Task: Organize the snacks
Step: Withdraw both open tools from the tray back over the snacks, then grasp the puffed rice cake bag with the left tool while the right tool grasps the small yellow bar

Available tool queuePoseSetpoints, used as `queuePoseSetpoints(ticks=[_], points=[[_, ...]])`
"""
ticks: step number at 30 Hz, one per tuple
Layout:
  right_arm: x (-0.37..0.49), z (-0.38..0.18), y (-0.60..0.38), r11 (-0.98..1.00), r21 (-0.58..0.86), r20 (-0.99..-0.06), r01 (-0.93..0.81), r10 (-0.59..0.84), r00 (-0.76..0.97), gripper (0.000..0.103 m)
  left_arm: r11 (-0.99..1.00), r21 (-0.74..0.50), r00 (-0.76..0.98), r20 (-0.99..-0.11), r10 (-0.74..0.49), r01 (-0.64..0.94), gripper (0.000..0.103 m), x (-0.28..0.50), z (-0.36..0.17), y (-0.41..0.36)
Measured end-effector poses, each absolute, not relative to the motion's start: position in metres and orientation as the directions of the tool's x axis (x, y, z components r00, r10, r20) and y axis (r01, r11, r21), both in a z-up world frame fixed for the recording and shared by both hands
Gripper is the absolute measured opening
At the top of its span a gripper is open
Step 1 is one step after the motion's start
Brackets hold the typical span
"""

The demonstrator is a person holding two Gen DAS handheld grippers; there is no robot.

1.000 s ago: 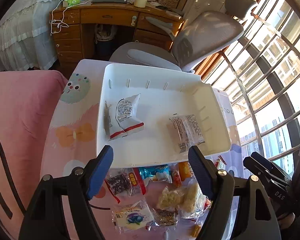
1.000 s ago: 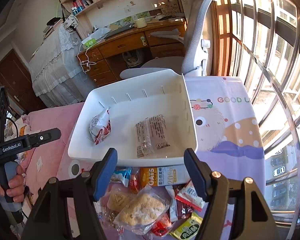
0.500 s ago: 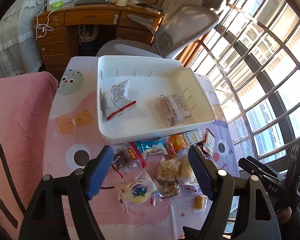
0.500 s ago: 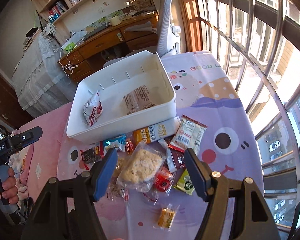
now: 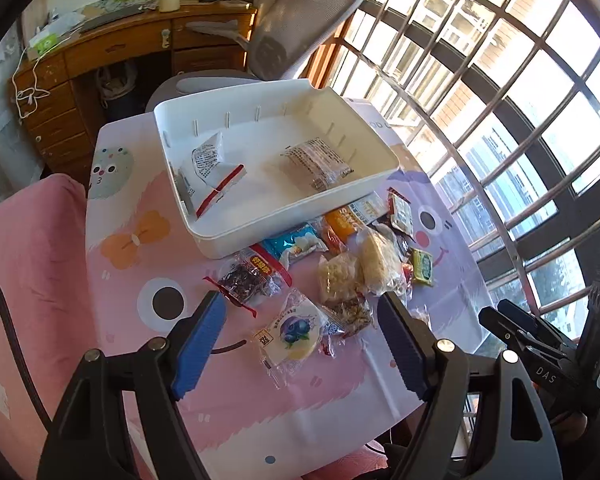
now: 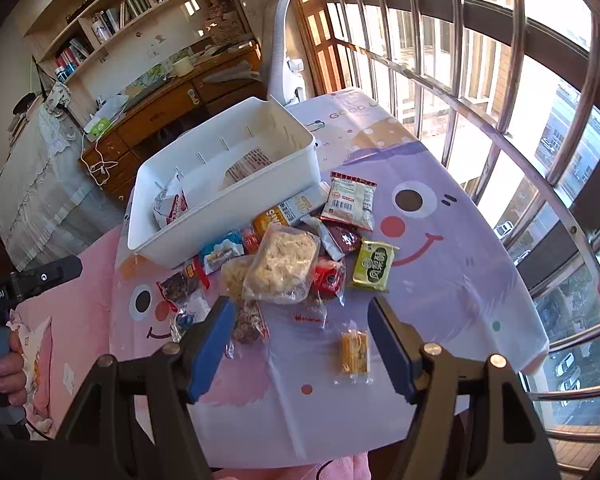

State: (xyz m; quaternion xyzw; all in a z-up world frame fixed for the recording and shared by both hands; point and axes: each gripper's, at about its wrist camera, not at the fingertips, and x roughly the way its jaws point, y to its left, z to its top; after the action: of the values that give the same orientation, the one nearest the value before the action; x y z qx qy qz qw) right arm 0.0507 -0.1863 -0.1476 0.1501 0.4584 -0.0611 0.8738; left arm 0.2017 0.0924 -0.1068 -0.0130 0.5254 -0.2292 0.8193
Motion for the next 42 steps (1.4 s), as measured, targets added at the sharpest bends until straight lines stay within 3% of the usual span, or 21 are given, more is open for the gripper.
queuePoseSetpoints(ticks=[22,35,42], points=[[-0.002,-0.215,-0.164,0.956,0.042,-0.773,0.289,-0.152,0.616,0.069,0.779,-0.132,0.239,-0.909,-0.342,0.613,0.080,0.213,-0.128,-0.003],[0.022,-0.245,-0.185,0.980,0.007,-0.811,0.199,-0.110,0.574,0.069,0.735,-0.003,0.186,-0.966,-0.177,0.678,0.080,0.236,-0.179,-0.084],[0.035,-0.258,-0.188,0.990,0.012,-0.838,0.138,-0.065,0.541,0.069,0.700,-0.008,0.118,-0.984,-0.131,0.714,0.080,0.243,-0.209,-0.117]])
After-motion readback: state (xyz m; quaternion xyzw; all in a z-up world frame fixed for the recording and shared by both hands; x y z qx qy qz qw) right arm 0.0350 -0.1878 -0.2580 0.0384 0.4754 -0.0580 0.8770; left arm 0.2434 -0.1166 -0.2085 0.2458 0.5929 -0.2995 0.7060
